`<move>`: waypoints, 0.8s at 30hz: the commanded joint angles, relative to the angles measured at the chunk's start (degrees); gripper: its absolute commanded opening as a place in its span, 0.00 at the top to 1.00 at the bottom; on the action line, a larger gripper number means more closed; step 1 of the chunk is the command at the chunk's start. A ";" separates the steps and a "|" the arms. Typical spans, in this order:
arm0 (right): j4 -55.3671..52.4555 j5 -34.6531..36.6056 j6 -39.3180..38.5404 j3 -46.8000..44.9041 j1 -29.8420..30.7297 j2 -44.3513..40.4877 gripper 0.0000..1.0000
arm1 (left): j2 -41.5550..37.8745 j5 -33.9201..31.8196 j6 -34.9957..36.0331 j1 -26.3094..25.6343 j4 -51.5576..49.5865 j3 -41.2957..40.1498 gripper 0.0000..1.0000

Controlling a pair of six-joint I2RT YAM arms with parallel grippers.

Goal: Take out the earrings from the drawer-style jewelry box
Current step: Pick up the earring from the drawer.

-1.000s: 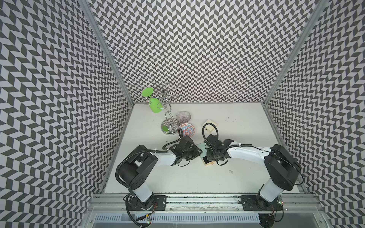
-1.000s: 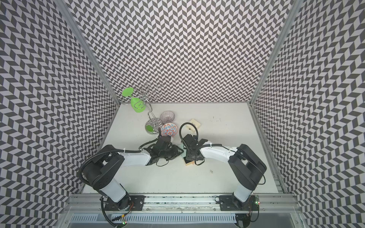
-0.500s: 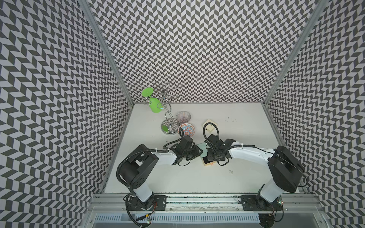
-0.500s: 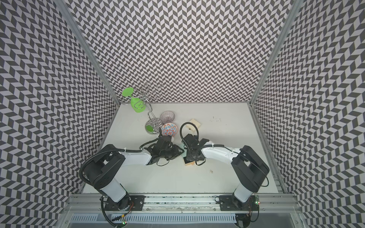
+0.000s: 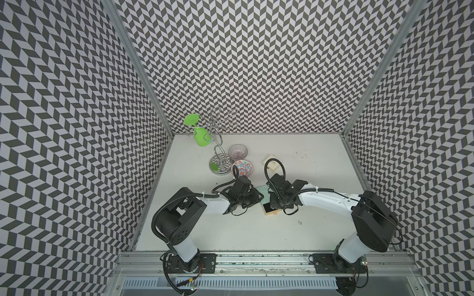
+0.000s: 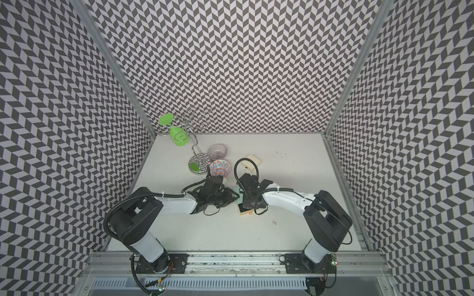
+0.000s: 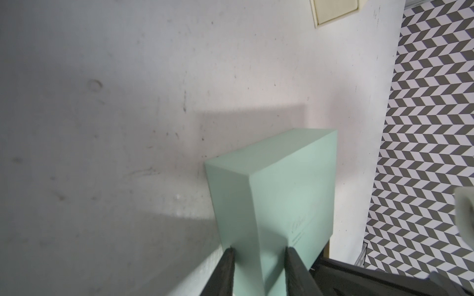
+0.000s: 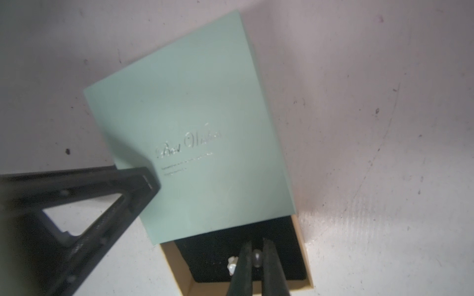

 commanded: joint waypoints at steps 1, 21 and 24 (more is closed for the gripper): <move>-0.62 0.39 0.23 1.87 -0.05 -1.67 0.96 | 2.01 -1.00 0.59 -0.66 -3.85 0.15 0.66; -7.94 5.34 1.66 1.59 -0.55 -10.36 0.96 | 2.04 -0.97 0.46 -0.82 -3.85 0.20 0.66; -9.69 6.20 2.94 -1.84 -1.21 -14.27 0.96 | 2.02 -0.99 0.50 -0.84 -3.76 0.39 0.66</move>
